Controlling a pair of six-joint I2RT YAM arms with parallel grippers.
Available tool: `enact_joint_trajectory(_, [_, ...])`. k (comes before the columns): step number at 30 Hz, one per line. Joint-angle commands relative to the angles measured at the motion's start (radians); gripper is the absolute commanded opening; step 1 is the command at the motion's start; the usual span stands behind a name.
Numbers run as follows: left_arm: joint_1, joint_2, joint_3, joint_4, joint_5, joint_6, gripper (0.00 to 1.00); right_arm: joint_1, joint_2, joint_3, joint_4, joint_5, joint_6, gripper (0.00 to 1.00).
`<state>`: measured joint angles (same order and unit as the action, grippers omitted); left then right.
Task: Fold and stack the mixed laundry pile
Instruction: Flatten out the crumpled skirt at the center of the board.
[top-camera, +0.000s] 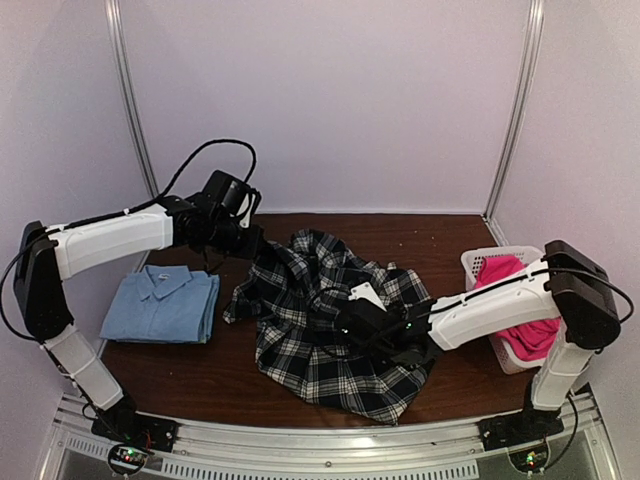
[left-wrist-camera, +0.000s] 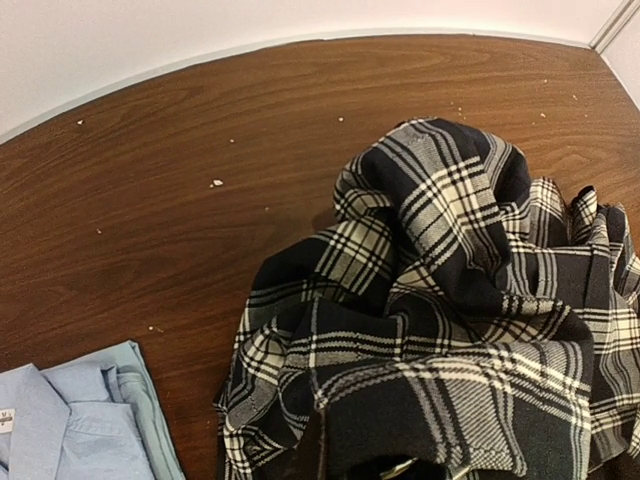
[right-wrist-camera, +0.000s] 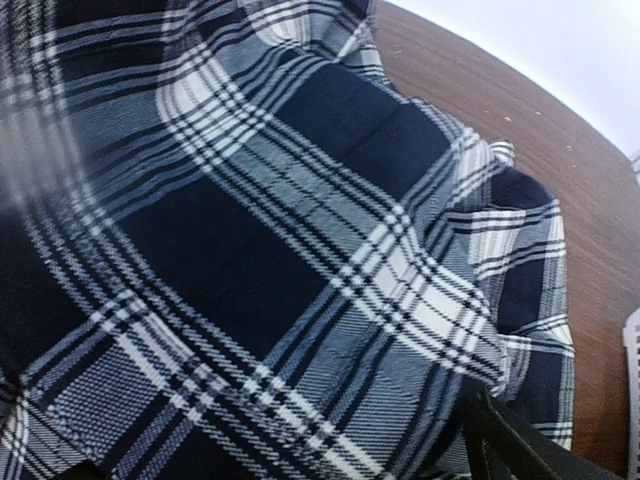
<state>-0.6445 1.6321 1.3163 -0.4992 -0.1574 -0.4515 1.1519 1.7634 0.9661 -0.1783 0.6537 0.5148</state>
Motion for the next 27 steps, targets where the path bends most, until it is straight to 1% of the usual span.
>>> enact_joint_trajectory(1, [0.012, -0.061, -0.018, -0.012, -0.062, 0.023, 0.0, -0.049, -0.161, -0.022, -0.076, 0.173, 0.043, 0.8])
enact_joint_trajectory(2, [0.014, -0.068, -0.022, -0.012, -0.07, 0.049, 0.0, -0.07, -0.214, -0.044, -0.06, 0.166, 0.027, 0.71])
enact_joint_trajectory(4, [0.014, -0.073, -0.025, -0.02, -0.075, 0.093, 0.0, -0.135, -0.307, -0.079, -0.041, 0.142, -0.009, 0.46])
enact_joint_trajectory(5, [0.015, -0.075, -0.023, -0.031, -0.087, 0.113, 0.0, -0.174, -0.338, -0.094, -0.041, 0.132, -0.026, 0.42])
enact_joint_trajectory(7, [0.018, -0.082, -0.023, -0.046, -0.1, 0.151, 0.0, -0.269, -0.383, -0.117, -0.048, 0.102, -0.062, 0.37])
enact_joint_trajectory(10, [0.022, -0.105, -0.033, -0.051, -0.088, 0.204, 0.0, -0.389, -0.43, -0.132, -0.059, 0.055, -0.114, 0.36])
enact_joint_trajectory(13, [0.031, -0.117, -0.035, -0.062, -0.027, 0.274, 0.0, -0.49, -0.46, -0.133, -0.05, -0.001, -0.157, 0.35])
enact_joint_trajectory(16, [0.053, -0.1, -0.009, -0.119, 0.091, 0.359, 0.0, -0.564, -0.471, -0.121, -0.038, -0.117, -0.212, 0.35])
enact_joint_trajectory(18, [0.065, -0.077, 0.021, -0.176, 0.177, 0.41, 0.0, -0.586, -0.473, -0.106, -0.051, -0.212, -0.262, 0.35])
enact_joint_trajectory(20, [0.077, -0.065, 0.04, -0.223, 0.274, 0.474, 0.0, -0.594, -0.47, -0.088, -0.087, -0.323, -0.315, 0.33])
enact_joint_trajectory(22, [0.104, -0.07, 0.035, -0.239, 0.389, 0.511, 0.0, -0.6, -0.46, -0.065, -0.159, -0.394, -0.327, 0.29])
enact_joint_trajectory(25, [0.167, -0.099, 0.01, -0.242, 0.549, 0.537, 0.0, -0.606, -0.465, -0.05, -0.244, -0.493, -0.346, 0.29])
enact_joint_trajectory(27, [0.189, -0.115, -0.005, -0.262, 0.643, 0.576, 0.0, -0.612, -0.471, -0.045, -0.305, -0.534, -0.355, 0.29])
